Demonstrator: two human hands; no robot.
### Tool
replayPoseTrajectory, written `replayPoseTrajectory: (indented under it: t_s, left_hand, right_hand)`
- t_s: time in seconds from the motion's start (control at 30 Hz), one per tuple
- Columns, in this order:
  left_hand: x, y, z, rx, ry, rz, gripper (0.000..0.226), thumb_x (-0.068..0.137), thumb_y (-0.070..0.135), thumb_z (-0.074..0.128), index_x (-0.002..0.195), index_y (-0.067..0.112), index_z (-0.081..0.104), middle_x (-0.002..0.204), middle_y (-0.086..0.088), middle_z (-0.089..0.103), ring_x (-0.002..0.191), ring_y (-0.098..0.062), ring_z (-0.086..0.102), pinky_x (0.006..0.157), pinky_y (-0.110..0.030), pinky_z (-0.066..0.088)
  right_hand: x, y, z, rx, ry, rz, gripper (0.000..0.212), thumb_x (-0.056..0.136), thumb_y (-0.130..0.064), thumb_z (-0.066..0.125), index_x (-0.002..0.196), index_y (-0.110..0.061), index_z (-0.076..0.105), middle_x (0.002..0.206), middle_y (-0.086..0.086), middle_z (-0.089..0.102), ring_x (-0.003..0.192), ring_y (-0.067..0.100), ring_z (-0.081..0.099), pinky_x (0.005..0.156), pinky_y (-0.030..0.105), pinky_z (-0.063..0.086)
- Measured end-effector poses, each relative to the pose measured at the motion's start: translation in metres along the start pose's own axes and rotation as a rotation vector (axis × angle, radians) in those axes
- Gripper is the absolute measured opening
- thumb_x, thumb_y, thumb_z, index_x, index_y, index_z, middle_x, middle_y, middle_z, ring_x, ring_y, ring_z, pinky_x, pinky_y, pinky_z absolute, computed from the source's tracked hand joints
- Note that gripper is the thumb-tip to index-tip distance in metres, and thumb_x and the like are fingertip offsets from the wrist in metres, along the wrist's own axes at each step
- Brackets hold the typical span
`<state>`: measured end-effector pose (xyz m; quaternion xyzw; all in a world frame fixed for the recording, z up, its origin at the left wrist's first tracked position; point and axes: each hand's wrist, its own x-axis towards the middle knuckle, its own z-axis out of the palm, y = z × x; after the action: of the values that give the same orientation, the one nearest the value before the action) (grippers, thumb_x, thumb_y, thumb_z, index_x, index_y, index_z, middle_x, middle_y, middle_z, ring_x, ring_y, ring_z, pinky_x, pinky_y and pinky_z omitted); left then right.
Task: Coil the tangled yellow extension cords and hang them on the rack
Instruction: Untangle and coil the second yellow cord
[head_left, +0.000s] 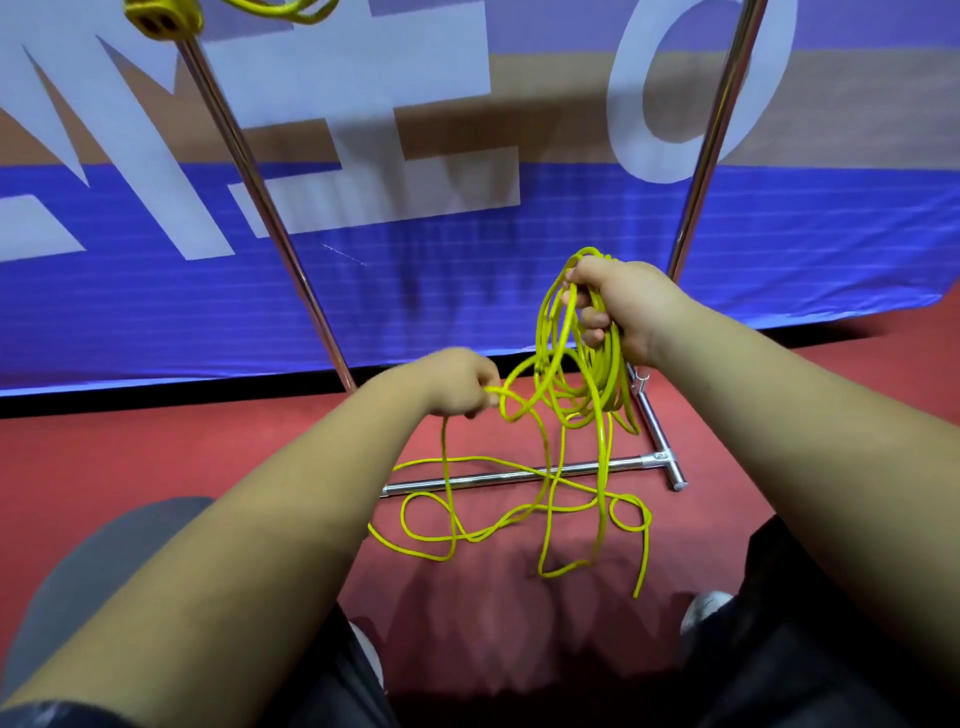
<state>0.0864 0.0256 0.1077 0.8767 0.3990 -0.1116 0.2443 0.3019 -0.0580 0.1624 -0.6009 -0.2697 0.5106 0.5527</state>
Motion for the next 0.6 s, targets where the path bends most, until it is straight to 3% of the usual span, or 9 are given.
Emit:
replayPoseTrajectory:
  t_s: [0.1,0.17,0.27,0.4,0.53,0.6]
  left_hand:
    - [-0.007,-0.003,-0.03,-0.303,0.248,-0.007,0.013,0.099,0.021,0.067,0.091,0.012,0.071,0.075,-0.004,0.074,0.066,-0.015,0.067,0.067,-0.036,0.056]
    - [-0.017,-0.004,-0.05,-0.476,0.375,0.028,0.012,0.099,0.018,0.065,0.092,0.011,0.072,0.077,-0.007,0.073,0.068,-0.013,0.069,0.072,-0.043,0.06]
    - [-0.032,-0.002,-0.071,-0.687,0.447,0.083,0.014,0.102,0.017,0.062,0.099,0.008,0.072,0.08,-0.007,0.07,0.073,-0.017,0.071,0.076,-0.044,0.062]
    - [-0.049,0.01,-0.092,-0.905,0.549,0.147,0.017,0.105,0.023,0.056,0.1,0.018,0.071,0.083,-0.002,0.067,0.079,-0.018,0.071,0.068,-0.036,0.062]
    - [-0.057,0.015,-0.109,-1.365,0.584,0.273,0.015,0.108,0.024,0.052,0.102,0.018,0.065,0.083,0.0,0.062,0.077,-0.016,0.067,0.082,-0.052,0.063]
    - [-0.058,0.007,-0.119,-1.617,0.648,0.252,0.014,0.109,0.024,0.052,0.102,0.018,0.063,0.084,0.0,0.062,0.078,-0.017,0.068,0.081,-0.052,0.062]
  right_hand:
    - [-0.001,0.003,0.0,-0.083,0.035,-0.026,0.016,0.092,-0.015,0.06,0.077,-0.01,0.06,0.061,0.004,0.055,0.039,0.014,0.034,0.042,0.023,0.031]
    - [-0.001,0.005,0.0,-0.156,0.086,-0.042,0.017,0.092,-0.013,0.06,0.076,-0.006,0.061,0.055,0.006,0.049,0.037,0.015,0.034,0.041,0.021,0.031]
    - [0.006,0.01,-0.002,-0.195,0.162,-0.056,0.011,0.087,-0.013,0.063,0.084,-0.002,0.065,0.063,0.012,0.049,0.038,0.018,0.035,0.042,0.023,0.034]
    - [0.015,0.015,-0.003,-0.272,0.196,-0.032,0.015,0.083,-0.013,0.062,0.072,-0.003,0.061,0.056,0.013,0.043,0.038,0.022,0.035,0.042,0.026,0.036]
    - [0.018,0.022,-0.001,-0.44,0.243,-0.051,0.019,0.079,-0.016,0.062,0.065,-0.005,0.061,0.046,0.013,0.048,0.036,0.026,0.042,0.047,0.033,0.043]
    - [0.019,0.024,-0.001,-0.49,0.263,-0.053,0.018,0.075,-0.019,0.061,0.063,-0.005,0.062,0.044,0.013,0.048,0.037,0.028,0.045,0.054,0.039,0.046]
